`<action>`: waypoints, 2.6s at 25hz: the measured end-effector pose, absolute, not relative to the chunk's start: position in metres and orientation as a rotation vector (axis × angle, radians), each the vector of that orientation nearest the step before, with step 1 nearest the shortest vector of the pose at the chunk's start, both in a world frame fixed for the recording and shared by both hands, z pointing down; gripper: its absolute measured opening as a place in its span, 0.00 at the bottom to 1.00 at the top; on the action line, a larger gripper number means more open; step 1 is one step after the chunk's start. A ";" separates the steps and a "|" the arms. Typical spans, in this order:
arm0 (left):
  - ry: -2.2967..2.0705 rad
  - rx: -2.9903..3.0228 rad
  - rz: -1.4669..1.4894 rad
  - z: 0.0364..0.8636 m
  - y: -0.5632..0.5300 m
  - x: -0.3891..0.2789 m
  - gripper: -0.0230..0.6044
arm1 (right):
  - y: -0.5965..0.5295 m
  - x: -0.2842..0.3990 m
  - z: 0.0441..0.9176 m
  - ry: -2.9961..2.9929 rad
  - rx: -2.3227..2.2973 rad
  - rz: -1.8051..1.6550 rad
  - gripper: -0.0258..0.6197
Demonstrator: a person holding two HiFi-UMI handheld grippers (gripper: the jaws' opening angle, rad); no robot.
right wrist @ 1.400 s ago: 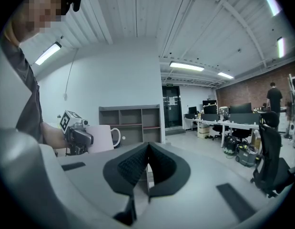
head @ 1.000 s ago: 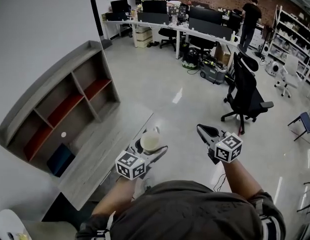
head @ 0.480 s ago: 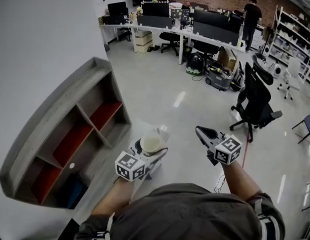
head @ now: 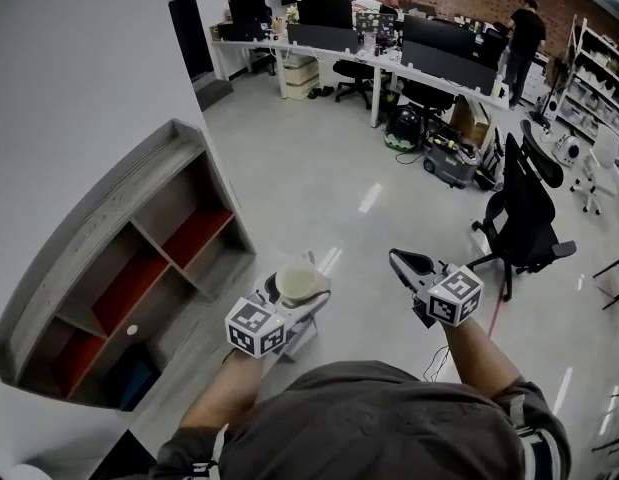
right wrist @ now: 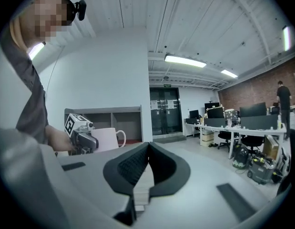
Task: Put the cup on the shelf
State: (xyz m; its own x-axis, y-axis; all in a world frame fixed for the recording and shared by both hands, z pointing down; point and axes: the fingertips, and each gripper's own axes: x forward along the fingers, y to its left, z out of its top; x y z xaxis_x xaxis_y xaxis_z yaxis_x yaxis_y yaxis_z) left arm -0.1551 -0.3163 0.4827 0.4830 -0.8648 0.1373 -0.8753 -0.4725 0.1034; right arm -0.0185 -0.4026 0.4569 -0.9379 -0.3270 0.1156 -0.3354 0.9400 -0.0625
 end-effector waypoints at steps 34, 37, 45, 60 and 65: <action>-2.163 2.222 0.004 0.388 -0.239 -0.306 0.71 | -0.406 -0.190 0.381 -3.089 0.008 -0.040 0.03; -2.297 2.114 0.030 0.366 -0.194 -0.350 0.71 | -0.377 -0.241 0.354 -3.118 -0.117 -0.087 0.03; -2.594 1.747 0.086 0.318 -0.054 -0.458 0.71 | -0.272 -0.380 0.296 -3.137 -0.486 -0.205 0.03; -2.886 1.138 0.250 0.249 0.198 -0.618 0.71 | -0.022 -0.547 0.255 -3.062 -1.011 -0.332 0.03; -2.866 1.046 0.300 0.255 0.226 -0.659 0.71 | 0.020 -0.574 0.253 -3.046 -1.080 -0.336 0.03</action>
State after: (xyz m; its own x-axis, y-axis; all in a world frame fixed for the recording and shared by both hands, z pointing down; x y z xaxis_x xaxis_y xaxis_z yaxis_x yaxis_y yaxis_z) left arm -0.6593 0.2259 0.2555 -0.7648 -0.6295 0.1373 -0.6443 0.7486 -0.1568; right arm -0.5740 0.0201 0.2534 -0.7739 0.6325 -0.0319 0.6104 0.7583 0.2287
